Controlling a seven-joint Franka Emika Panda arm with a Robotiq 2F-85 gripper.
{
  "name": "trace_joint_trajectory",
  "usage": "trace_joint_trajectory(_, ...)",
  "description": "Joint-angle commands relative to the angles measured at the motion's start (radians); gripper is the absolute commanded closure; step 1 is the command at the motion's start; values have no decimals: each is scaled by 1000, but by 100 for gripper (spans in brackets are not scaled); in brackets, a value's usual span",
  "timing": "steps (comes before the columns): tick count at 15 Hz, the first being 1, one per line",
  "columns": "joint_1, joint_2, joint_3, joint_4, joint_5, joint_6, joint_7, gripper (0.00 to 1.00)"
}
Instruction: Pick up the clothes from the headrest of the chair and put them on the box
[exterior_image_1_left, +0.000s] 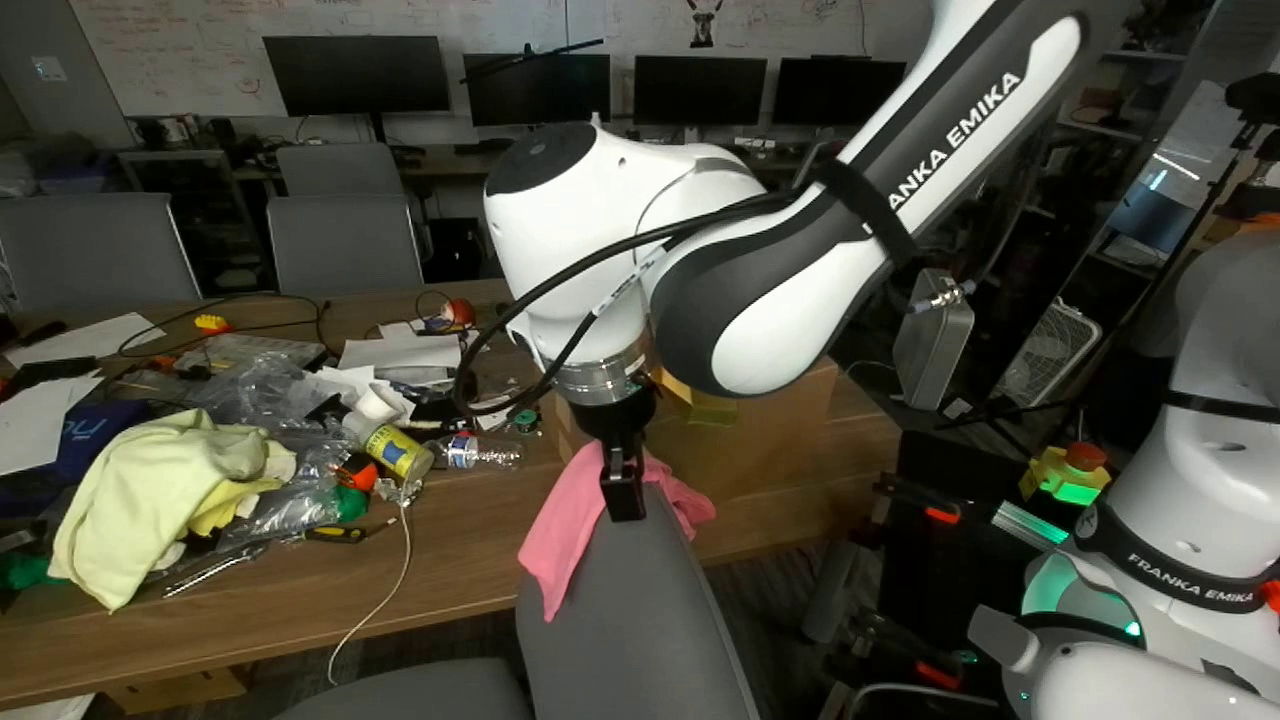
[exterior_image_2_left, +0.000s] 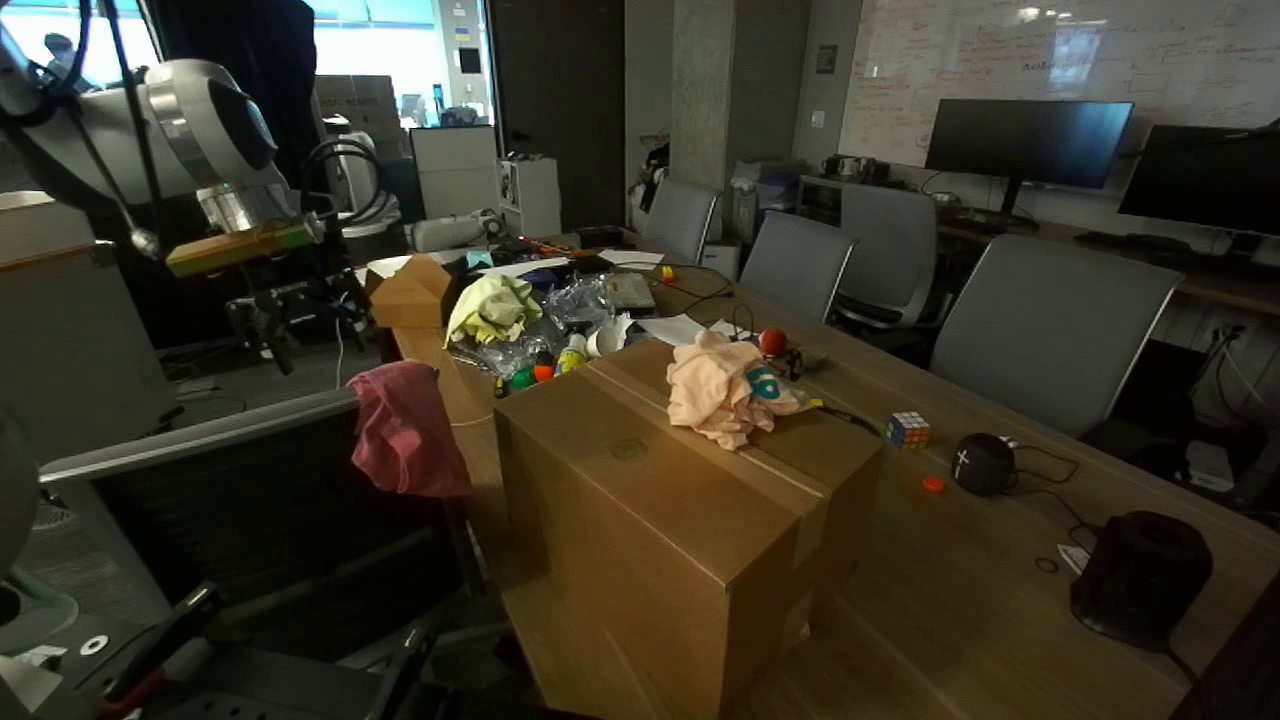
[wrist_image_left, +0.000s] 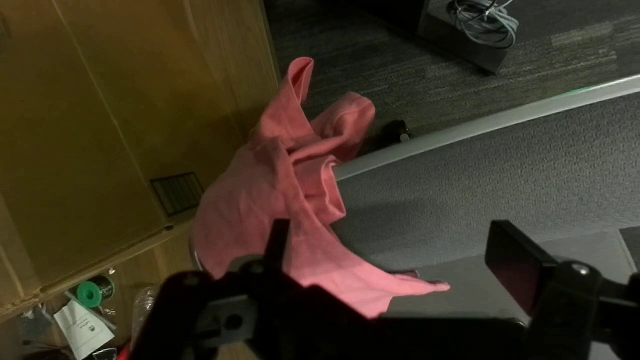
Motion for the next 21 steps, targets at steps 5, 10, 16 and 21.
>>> trace_joint_trajectory(5, 3, 96, -29, 60, 14, 8, 1, 0)
trace_joint_trajectory(10, 9, 130, -44, 83, 11, -1, 4, 42)
trace_joint_trajectory(16, 12, 125, -51, 94, 2, -3, 11, 86)
trace_joint_trajectory(21, 12, 117, -62, 94, -6, -4, 18, 99)
